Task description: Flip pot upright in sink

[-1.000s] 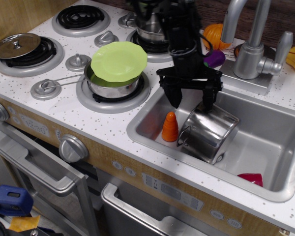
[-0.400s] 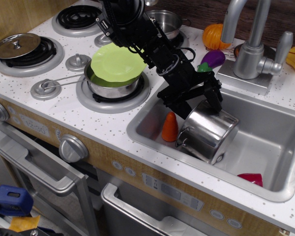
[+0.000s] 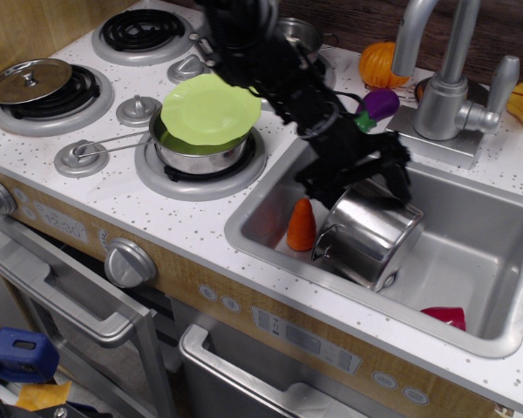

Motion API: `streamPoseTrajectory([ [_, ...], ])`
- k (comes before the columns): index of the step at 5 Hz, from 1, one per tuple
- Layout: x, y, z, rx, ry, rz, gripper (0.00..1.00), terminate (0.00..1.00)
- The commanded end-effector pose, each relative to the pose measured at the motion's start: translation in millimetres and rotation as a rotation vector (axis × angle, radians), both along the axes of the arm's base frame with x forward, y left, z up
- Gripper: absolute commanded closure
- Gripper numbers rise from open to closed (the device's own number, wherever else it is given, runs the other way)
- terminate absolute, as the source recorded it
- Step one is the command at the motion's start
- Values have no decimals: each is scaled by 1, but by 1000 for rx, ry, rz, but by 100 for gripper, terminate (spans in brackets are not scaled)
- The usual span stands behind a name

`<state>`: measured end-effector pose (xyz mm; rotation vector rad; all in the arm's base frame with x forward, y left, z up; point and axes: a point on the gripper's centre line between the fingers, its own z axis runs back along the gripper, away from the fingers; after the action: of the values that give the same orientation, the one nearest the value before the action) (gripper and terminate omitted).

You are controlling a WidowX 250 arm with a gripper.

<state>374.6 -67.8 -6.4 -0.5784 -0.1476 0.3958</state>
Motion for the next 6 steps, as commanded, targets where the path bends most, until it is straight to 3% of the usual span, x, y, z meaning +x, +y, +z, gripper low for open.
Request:
streamPoseTrajectory([
  [1, 5, -11, 17, 9, -46, 22, 100, 0],
  [2, 6, -12, 19, 85, -40, 12, 100, 0],
  [3, 10, -6, 26, 232, -35, -21, 100, 0],
  [4, 15, -8, 26, 372, -10, -51, 0, 0],
  [5, 17, -13, 27, 459, -4, -89, 0, 0],
  [6, 17, -13, 27, 459, -4, -89, 0, 0],
])
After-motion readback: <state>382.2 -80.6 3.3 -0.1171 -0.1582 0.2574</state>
